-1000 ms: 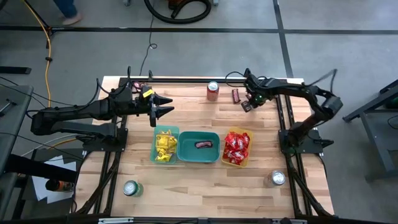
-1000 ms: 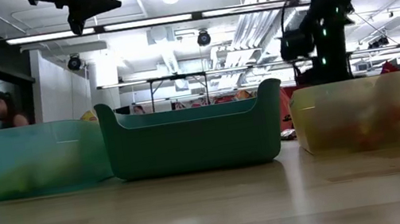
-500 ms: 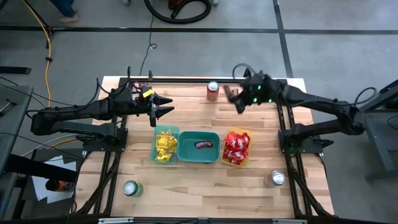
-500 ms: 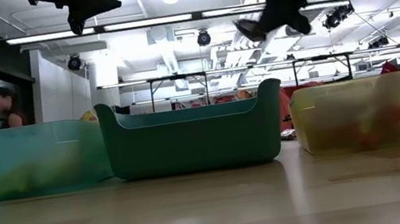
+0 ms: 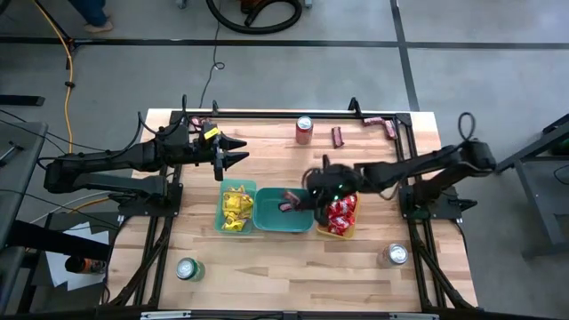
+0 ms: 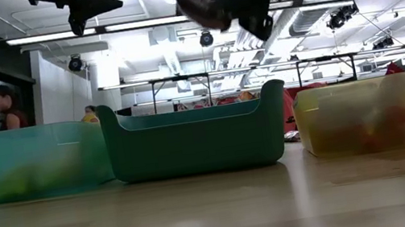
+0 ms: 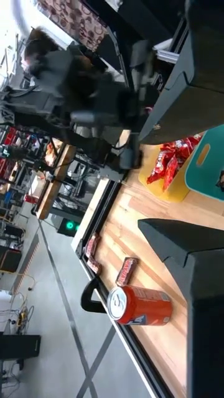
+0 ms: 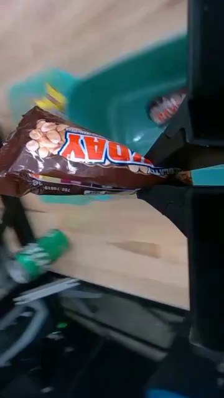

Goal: Sort candy
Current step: Put the brown chocolate into the green bin

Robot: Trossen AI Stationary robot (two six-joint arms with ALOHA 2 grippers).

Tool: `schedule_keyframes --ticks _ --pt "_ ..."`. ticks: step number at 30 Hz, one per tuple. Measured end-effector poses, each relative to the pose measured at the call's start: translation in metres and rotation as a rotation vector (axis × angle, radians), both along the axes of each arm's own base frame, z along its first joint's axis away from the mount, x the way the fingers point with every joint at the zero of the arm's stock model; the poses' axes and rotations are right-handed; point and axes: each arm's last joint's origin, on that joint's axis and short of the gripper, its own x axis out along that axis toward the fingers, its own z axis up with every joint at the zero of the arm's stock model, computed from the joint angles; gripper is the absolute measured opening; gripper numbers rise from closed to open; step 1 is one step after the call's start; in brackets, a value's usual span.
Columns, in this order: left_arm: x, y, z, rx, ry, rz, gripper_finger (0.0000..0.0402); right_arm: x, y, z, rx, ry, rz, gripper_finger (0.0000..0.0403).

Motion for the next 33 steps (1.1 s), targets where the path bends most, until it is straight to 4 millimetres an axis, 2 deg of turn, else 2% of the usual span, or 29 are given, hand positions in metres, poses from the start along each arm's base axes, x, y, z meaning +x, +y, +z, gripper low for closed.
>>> schedule_keyframes --ticks 4,10,13,17,21,25,28,33 --pt "0.000 0.000 0.000 -0.001 -0.001 0.000 0.0193 0.010 0.006 -0.011 -0.009 0.036 0.020 0.0012" --pt "0.000 0.000 0.000 -0.011 0.000 0.001 0.0193 0.012 0.005 -0.008 -0.036 0.071 0.011 0.0023" --pt "0.000 0.000 0.000 -0.010 0.000 0.001 0.0193 0.011 0.004 -0.005 -0.060 0.116 0.010 0.0056" --pt "0.000 0.000 0.000 -0.010 0.000 0.001 0.0193 0.010 0.006 0.000 -0.121 0.159 0.017 0.0126" --pt "0.000 0.000 0.000 -0.010 0.000 0.001 0.0193 0.012 0.006 0.011 -0.165 0.152 0.044 0.0196" --pt "0.000 0.000 0.000 -0.009 0.000 0.001 0.0193 0.015 0.005 0.024 -0.182 0.129 0.052 0.0246" --pt "0.000 0.000 0.000 -0.009 0.001 0.001 0.0193 0.017 0.000 0.039 -0.180 0.115 0.038 0.0264" --pt "0.000 0.000 0.000 -0.009 0.001 0.001 0.0193 0.024 -0.012 0.086 -0.216 0.008 0.010 0.0268"
